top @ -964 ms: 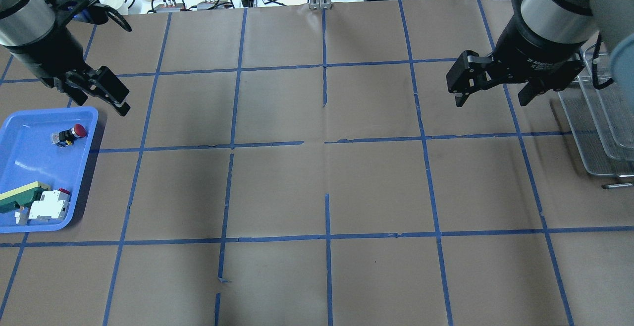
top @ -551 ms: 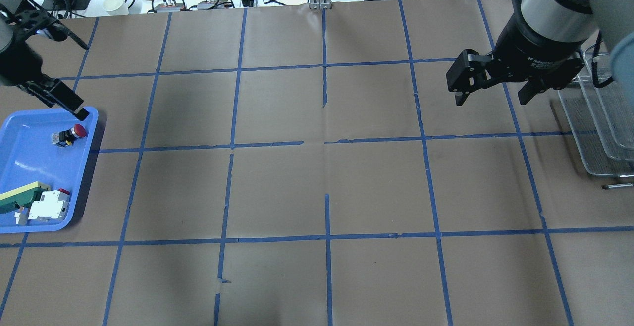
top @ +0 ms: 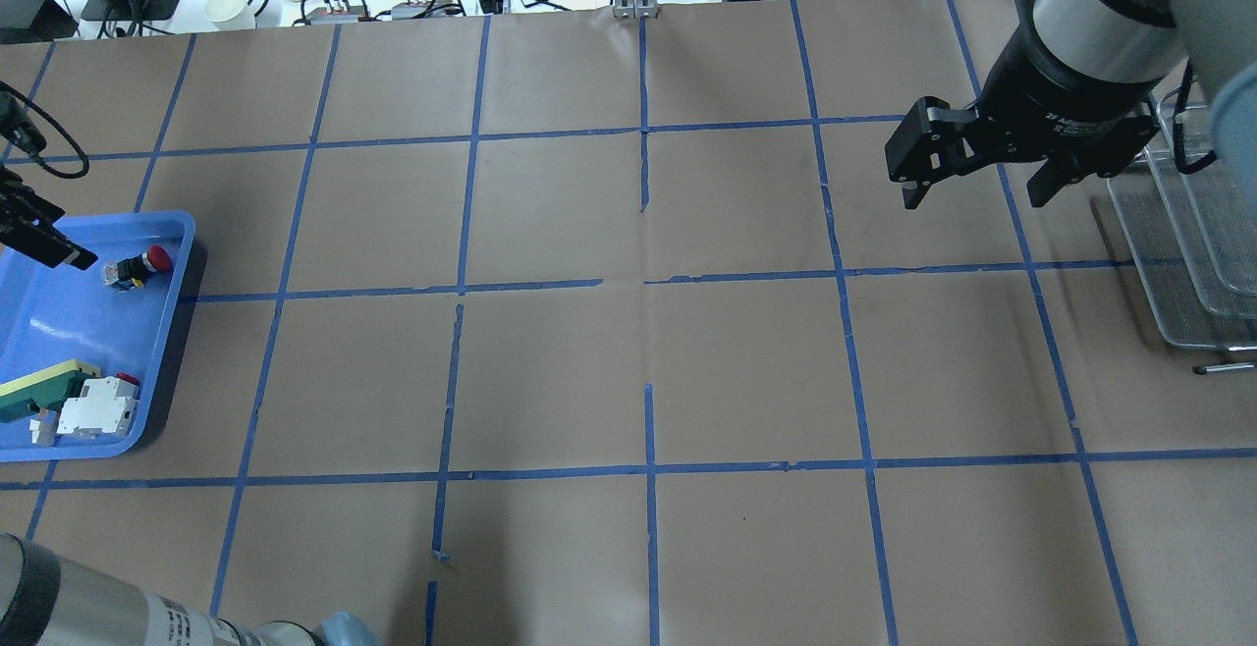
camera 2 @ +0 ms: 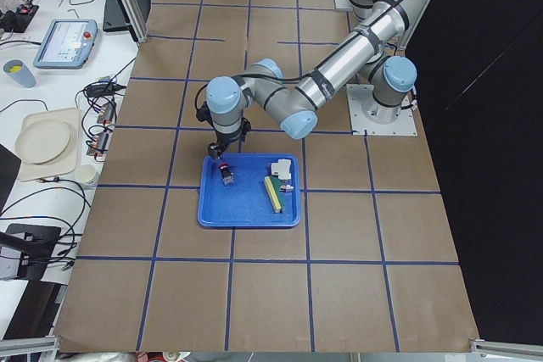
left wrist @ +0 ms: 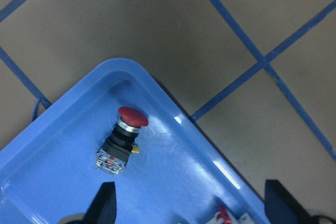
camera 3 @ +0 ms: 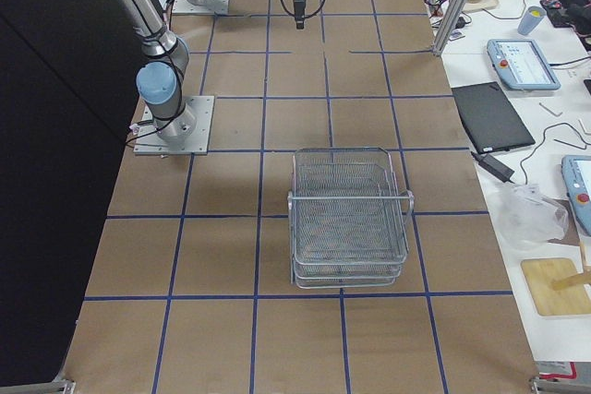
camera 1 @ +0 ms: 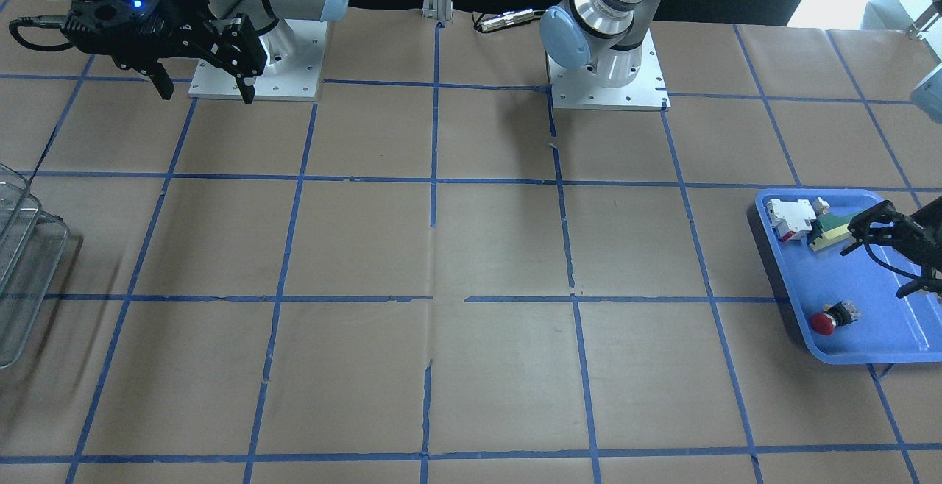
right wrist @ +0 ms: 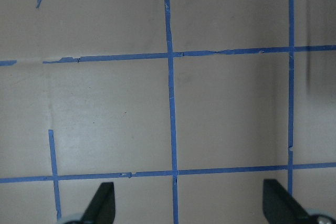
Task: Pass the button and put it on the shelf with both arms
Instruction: 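Lower the left gripper over the red push button in the tray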
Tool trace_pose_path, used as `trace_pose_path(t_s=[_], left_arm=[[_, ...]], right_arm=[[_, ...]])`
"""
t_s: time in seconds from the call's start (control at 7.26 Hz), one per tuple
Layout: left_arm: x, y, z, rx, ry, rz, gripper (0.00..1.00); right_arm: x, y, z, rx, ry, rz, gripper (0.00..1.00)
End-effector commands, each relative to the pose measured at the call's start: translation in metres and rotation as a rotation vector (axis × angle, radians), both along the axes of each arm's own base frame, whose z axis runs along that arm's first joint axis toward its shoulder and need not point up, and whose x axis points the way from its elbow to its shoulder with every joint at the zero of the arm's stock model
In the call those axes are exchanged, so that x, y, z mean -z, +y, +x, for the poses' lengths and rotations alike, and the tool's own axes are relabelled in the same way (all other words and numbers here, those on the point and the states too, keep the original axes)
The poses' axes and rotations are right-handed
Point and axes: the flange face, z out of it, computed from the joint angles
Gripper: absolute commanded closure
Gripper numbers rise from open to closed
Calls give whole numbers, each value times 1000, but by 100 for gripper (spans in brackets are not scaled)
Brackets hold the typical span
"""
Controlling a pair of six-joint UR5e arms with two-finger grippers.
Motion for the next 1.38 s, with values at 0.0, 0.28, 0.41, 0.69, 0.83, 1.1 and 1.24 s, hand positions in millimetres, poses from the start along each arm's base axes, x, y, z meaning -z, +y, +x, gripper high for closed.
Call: trace_pose_path(t_s=[0.0, 0.28, 0.41, 0.69, 0.83, 1.1, 1.24], left_arm=[[37, 6, 46, 176, 79, -128, 2], [77, 13, 73, 253, 207, -275, 2], [103, 24, 76, 243, 247, -259, 2], [106, 22, 79, 263, 243, -263, 2], [113, 23, 78, 259, 255, -258, 2], [121, 25, 76, 247, 270, -245, 2], [123, 23, 78, 250, 268, -247, 7]], right_arm=[[0, 0, 0, -2, 1, 0, 0], [1, 0, 0, 2, 1, 5, 0], [1, 0, 0, -1, 1, 5, 0], [3, 1, 0, -1, 4, 14, 0], [3, 1, 0, -4, 6, 17, 0], [3, 1, 0, -4, 5, 22, 0], [3, 1, 0, -5, 4, 17, 0]])
